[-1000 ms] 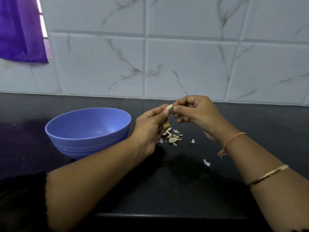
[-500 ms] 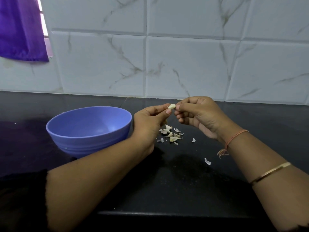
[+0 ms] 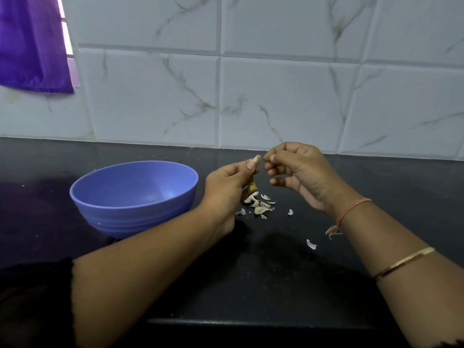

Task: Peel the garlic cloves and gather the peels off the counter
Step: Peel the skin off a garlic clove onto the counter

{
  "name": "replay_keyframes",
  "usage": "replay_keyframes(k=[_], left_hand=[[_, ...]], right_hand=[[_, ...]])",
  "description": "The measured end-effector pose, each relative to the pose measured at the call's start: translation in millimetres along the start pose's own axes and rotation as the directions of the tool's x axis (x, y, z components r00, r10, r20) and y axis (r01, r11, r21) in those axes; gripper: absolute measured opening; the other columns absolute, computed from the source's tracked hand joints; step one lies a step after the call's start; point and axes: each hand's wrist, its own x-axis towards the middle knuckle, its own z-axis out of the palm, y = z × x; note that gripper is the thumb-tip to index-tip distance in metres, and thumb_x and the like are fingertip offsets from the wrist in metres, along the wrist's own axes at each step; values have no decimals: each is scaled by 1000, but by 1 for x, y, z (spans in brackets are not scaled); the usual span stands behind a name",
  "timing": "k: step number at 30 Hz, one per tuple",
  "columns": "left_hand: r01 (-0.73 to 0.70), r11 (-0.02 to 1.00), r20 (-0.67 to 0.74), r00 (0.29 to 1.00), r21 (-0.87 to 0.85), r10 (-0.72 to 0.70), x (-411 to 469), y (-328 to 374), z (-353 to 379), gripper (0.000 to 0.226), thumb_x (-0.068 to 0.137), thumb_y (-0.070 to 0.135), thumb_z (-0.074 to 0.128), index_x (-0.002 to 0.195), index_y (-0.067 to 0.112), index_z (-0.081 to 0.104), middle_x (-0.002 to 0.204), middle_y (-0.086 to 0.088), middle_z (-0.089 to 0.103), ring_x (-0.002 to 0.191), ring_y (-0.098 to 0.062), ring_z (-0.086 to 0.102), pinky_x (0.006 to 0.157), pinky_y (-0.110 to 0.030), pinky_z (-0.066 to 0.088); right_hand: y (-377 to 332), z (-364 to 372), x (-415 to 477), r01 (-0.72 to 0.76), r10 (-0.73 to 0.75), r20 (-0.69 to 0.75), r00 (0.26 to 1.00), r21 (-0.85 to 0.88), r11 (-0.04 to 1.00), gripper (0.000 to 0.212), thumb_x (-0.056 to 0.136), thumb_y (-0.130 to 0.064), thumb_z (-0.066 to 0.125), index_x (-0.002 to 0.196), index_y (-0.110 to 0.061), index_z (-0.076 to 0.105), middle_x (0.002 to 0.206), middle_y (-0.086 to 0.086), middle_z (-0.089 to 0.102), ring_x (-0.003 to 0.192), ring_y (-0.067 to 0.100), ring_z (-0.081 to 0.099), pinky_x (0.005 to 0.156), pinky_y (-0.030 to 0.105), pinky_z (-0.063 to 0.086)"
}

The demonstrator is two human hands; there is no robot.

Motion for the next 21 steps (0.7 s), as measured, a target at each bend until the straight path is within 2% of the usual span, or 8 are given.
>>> replay_keyframes(k=[4,9,13,17,21], left_hand=[[10,1000,9,1000,-10,-10,-1,1,0,14,87,17,61,74,13,67,74,-3,55,61,-10,45,63,-23,42],[16,1000,15,1000,7,-16,-1,0,1,16,88,16,60,74,16,68,71,1,60,63,-8,47,66,-24,43],[7,1000,18,1000,21,-7,-1,0,1,15,86,18,62,72,17,69,70,4,64,63,-6,49,65,-22,44],[-4,999,22,1000,35,3,0,-1,0,15,85,19,63,72,18,69,66,7,65,62,-5,51,63,-20,46],[-26,997,20,1000,68,24,-1,-1,-1,12,85,18,64,75,17,69,67,6,66,62,-5,51,55,-14,46]], right_hand=[[3,0,1,169,-164,44,985,-140,976,13,83,1,61,88,-10,64,81,5,58,72,9,57,63,23,53],[5,1,2,320,-315,61,947,-264,910,9,78,0,67,87,-1,65,73,-1,62,63,0,58,62,17,51],[5,-1,5,360,-363,56,930,-342,868,9,76,-2,71,78,-9,65,71,0,64,63,3,58,64,20,51],[5,-4,6,368,-376,44,925,-341,865,14,74,-2,72,72,-11,61,70,3,64,63,12,58,63,24,52],[5,-5,6,345,-344,65,937,-339,875,14,75,-3,72,72,-12,61,68,1,63,60,9,57,63,22,52]])
